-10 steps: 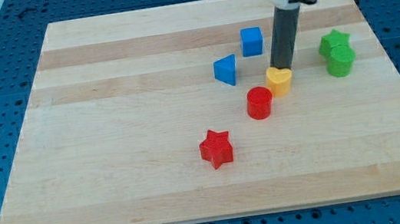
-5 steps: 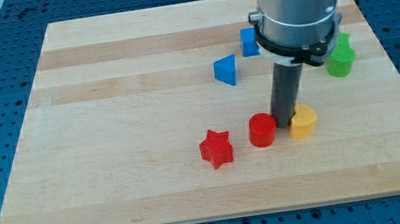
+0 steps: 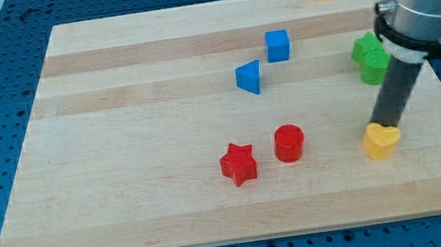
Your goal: Slide the yellow heart towards the bottom right
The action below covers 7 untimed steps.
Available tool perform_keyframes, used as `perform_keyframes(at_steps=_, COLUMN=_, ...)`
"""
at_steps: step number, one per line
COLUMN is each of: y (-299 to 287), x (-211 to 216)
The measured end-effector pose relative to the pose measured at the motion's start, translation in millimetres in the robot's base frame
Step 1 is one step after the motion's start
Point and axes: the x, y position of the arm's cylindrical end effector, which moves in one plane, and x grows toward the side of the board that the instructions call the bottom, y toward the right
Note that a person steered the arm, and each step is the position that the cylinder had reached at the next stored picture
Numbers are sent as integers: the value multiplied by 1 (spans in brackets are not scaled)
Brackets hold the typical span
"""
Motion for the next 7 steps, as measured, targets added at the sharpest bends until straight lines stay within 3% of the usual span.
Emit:
perform_keyframes(at_steps=4, y=-47, x=1)
perform_keyframes(at_steps=7, y=-42, x=55)
